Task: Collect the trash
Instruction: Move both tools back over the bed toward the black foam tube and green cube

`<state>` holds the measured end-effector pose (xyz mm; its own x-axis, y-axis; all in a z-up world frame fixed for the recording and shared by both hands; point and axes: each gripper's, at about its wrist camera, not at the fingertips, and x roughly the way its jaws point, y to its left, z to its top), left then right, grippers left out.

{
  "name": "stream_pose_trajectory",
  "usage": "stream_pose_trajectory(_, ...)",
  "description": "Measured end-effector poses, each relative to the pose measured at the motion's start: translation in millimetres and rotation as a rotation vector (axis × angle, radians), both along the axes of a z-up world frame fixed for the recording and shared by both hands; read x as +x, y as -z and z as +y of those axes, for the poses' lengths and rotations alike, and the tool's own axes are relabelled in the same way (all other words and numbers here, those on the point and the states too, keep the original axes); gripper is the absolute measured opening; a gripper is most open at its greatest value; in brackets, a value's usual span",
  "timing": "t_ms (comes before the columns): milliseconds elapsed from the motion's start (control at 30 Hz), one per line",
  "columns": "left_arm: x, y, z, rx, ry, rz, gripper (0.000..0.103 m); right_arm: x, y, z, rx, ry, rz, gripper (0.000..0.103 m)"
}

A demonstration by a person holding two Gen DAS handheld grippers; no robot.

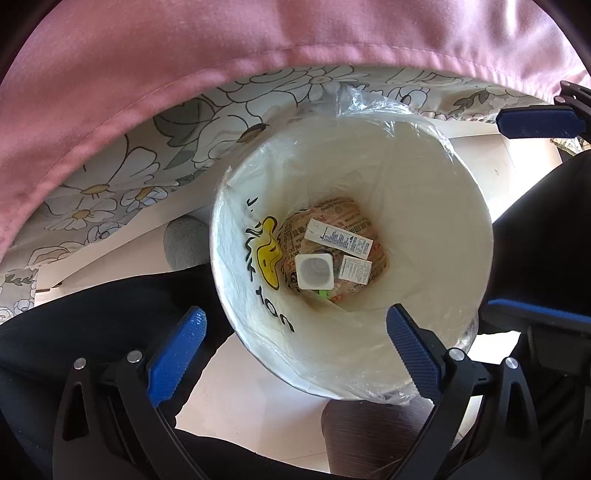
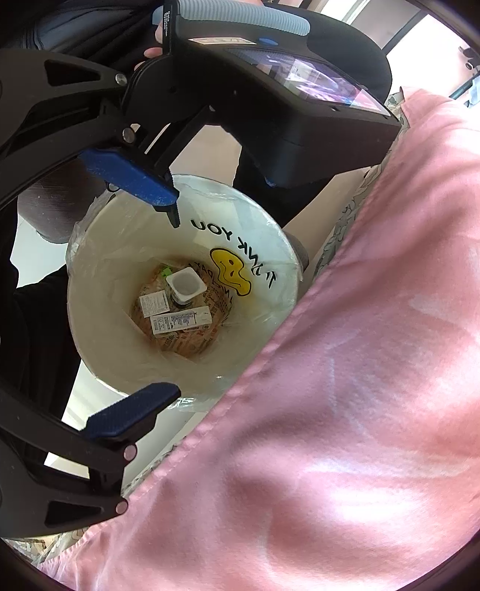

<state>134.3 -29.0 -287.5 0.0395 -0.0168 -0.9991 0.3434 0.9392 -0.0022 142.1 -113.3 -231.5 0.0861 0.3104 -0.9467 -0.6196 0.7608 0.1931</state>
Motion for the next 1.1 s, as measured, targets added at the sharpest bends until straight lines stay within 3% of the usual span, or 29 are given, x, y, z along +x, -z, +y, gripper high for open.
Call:
stream_pose_trajectory(300, -1, -22, 4, -0.032, -0.021, -0.052, 0.099, -5, -21, -20, 0.039, 0.038, -0.04, 0.095)
stream_pose_trajectory(500, -10, -75, 12, -0.073, -0.044, -0.185, 0.099, -22, -71, -50, 0.163, 0.146, -0.128, 0.095)
stream_pose_trajectory(633, -9, -117, 18, -0.115, -0.073, -0.28, 0.099, -31, -109, -78, 0.221, 0.275, -0.216, 0.095)
stream_pose_trajectory(800, 12, -165, 26, -0.079, -0.102, -0.427, 0.099, -30, -148, -101, 0.272, 0.398, -0.295, 0.095)
stream_pose_trajectory(1100, 54, -227, 32, -0.103, -0.091, -0.551, 0.099, -8, -187, -114, 0.267, 0.471, -0.394, 0.095)
